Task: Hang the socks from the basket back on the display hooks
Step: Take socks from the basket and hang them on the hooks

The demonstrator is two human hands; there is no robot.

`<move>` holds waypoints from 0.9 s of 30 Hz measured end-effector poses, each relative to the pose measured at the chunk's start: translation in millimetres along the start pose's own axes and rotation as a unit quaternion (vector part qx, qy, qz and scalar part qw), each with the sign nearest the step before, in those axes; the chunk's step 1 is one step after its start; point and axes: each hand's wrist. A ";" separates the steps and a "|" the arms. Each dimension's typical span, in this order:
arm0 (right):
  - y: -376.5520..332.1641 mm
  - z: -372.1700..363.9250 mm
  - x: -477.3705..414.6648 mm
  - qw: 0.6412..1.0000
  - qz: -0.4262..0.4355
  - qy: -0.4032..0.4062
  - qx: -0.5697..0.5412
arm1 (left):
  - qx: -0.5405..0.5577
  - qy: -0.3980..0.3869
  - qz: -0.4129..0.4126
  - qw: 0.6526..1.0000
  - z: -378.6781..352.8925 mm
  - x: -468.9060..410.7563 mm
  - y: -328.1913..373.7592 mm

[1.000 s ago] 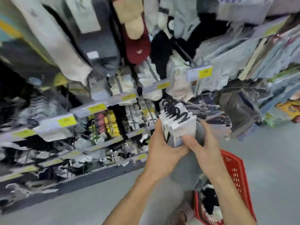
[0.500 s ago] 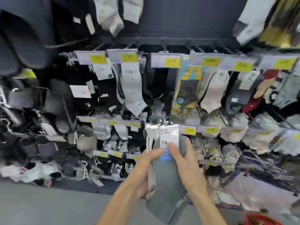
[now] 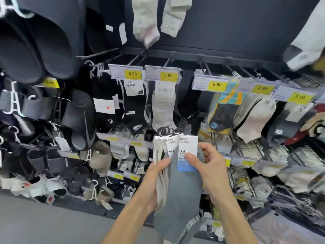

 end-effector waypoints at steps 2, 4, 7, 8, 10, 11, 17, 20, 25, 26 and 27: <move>4.9 7.5 -15.2 1.000 -0.003 0.004 -0.013 | -0.019 0.009 -0.005 1.000 -0.1 -16.2 6.3; 8.4 15.2 -31.1 1.000 0.000 -0.003 0.002 | -0.039 0.027 -0.010 0.999 -1.1 -36.2 11.2; 12.2 26.4 -57.0 1.000 0.003 -0.027 0.015 | -0.059 0.040 -0.002 0.997 -7.8 -70.4 17.1; 12.2 30.7 -66.5 0.999 0.002 -0.031 0.014 | -0.058 0.042 0.002 0.997 -11.5 -82.0 19.6; 14.5 39.8 -87.6 0.999 0.003 -0.033 0.021 | -0.058 0.040 0.003 0.998 -19.2 -105.5 25.3; 17.3 45.5 -99.0 0.999 -0.001 -0.036 0.025 | -0.063 0.047 0.000 0.997 -22.7 -118.1 27.6; 42.2 78.8 -180.5 0.997 -0.023 0.057 -0.040 | -0.077 0.136 0.035 0.987 -25.8 -179.2 35.2; 42.5 79.5 -220.9 0.997 -0.003 0.070 -0.038 | -0.093 0.159 0.044 0.982 -17.2 -190.8 45.2; 23.2 58.1 -264.0 0.987 0.069 0.028 -0.142 | -0.122 0.064 0.070 0.988 1.7 -179.3 55.8; 21.6 55.1 -269.3 0.987 0.084 0.024 -0.136 | -0.124 0.048 0.074 0.988 6.3 -178.5 54.6; 21.1 52.3 -272.8 0.987 0.102 0.018 -0.121 | -0.111 0.055 0.078 0.989 9.9 -180.8 54.3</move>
Point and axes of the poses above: each hand's wrist, its own x-axis away from the middle knuckle, its own z-axis out of the back of the hand, y = z × x, and after that the axes turned 8 degrees about -x, right-handed
